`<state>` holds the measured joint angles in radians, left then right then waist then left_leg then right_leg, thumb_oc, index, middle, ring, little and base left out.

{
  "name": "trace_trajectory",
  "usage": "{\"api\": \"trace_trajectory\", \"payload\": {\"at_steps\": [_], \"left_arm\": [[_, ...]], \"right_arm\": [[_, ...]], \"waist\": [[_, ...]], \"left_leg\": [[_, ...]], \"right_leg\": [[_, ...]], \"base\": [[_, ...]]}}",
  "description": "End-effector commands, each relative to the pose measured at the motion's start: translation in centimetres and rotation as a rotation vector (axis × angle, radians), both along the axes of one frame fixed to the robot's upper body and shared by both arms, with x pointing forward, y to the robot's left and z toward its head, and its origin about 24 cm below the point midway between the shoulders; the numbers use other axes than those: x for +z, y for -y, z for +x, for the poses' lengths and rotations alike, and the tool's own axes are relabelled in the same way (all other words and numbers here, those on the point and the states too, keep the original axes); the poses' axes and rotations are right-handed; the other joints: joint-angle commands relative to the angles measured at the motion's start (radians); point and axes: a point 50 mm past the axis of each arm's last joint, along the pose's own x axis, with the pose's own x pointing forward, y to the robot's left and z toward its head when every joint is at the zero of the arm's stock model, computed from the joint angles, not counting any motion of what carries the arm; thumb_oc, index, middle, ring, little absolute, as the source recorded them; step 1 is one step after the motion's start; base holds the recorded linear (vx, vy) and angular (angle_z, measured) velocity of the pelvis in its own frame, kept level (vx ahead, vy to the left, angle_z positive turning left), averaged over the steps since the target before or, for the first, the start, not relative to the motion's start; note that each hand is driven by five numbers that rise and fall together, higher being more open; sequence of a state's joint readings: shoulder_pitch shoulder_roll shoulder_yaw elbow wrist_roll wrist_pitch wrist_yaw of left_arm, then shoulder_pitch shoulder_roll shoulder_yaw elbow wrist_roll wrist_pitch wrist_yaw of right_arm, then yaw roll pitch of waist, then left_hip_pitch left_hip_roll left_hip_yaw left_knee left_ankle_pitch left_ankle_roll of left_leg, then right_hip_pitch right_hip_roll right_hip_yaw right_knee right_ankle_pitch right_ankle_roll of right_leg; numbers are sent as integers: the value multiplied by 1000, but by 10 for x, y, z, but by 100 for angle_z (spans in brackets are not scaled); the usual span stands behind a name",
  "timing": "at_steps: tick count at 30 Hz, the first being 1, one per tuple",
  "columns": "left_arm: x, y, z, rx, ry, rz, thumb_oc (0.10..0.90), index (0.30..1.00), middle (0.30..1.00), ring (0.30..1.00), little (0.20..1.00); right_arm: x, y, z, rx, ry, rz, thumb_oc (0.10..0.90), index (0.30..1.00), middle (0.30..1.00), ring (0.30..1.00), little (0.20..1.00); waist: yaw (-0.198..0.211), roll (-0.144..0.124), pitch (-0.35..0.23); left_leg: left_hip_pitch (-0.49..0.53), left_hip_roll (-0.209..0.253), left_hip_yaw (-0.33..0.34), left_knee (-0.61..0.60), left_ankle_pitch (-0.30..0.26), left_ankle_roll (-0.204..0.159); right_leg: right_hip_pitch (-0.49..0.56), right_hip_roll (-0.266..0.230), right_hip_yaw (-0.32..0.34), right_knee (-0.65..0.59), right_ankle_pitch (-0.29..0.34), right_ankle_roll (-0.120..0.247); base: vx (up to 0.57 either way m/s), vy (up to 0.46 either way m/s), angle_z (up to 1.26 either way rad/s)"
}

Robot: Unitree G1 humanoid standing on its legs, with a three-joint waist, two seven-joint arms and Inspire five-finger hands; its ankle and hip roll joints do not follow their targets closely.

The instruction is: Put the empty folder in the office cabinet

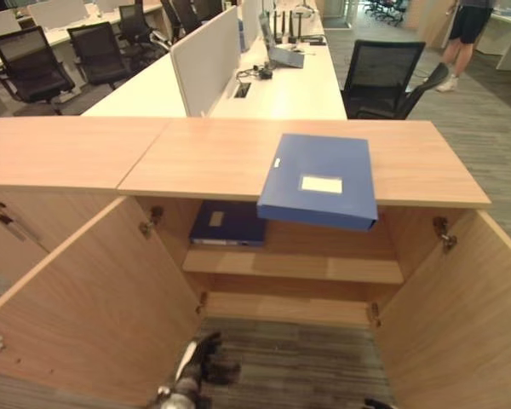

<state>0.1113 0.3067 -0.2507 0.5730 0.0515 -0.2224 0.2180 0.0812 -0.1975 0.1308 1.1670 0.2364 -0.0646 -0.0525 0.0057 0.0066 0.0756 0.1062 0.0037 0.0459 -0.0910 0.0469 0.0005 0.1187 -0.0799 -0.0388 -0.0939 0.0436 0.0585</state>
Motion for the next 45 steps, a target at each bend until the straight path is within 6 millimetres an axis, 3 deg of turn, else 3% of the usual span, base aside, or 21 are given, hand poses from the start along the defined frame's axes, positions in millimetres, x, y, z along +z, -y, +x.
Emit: {"api": "trace_trajectory", "payload": {"at_steps": [1,2,6,9,14,22,32,45], "left_arm": [[91,-3,63,-71,548,271,800,900,900,900,900],[91,-3,63,-70,548,272,800,900,900,900,900],[138,-5,72,-39,798,385,800,900,900,900,900],[168,-2,79,-141,939,523,800,900,900,900,900],[230,28,88,-362,1240,716,800,900,900,900,900],[271,54,92,-447,1453,804,800,900,900,900,900],[276,80,99,-626,1466,841,800,900,900,900,900],[245,96,126,-644,1283,786,800,900,900,900,900]], "right_arm": [[0,-16,10,21,56,0,800,900,900,900,900],[0,-17,10,21,55,0,800,900,900,900,900],[-2,-19,3,20,31,8,800,900,900,900,900],[-2,-17,-2,15,21,15,800,900,900,900,900],[-2,-16,0,66,22,15,800,900,900,900,900],[1,-13,7,100,39,0,800,900,900,900,900],[4,1,11,90,52,-32,800,900,900,900,900],[5,6,11,62,57,-39,800,900,900,900,900]], "waist": [[21,-51,13],[22,-51,13],[18,-58,6],[11,-56,3],[-14,-40,-5],[-51,-19,-11],[-91,6,-15],[-132,15,-11]], "left_leg": [[21,52,-4,4,-72,-70],[22,52,-4,4,-72,-70],[30,65,4,4,-73,-81],[36,72,12,4,-75,-87],[49,80,32,4,-78,-94],[55,88,61,4,-81,-99],[68,92,97,4,-83,-101],[68,93,109,4,-80,-100]], "right_leg": [[38,-105,-27,7,-12,119],[38,-105,-26,7,-12,119],[42,-97,-27,7,-17,115],[43,-91,-26,7,-18,115],[46,-84,-21,7,-18,116],[31,-77,-1,7,-14,116],[27,-68,21,7,-13,117],[22,-66,37,7,-12,113]], "base": [[-18,-92,-2],[-14,-116,-4],[-9,-83,-2],[-13,-64,-2],[-2,-53,-2],[-14,-26,-11],[-1,-10,-12],[-3,-9,-8]]}}
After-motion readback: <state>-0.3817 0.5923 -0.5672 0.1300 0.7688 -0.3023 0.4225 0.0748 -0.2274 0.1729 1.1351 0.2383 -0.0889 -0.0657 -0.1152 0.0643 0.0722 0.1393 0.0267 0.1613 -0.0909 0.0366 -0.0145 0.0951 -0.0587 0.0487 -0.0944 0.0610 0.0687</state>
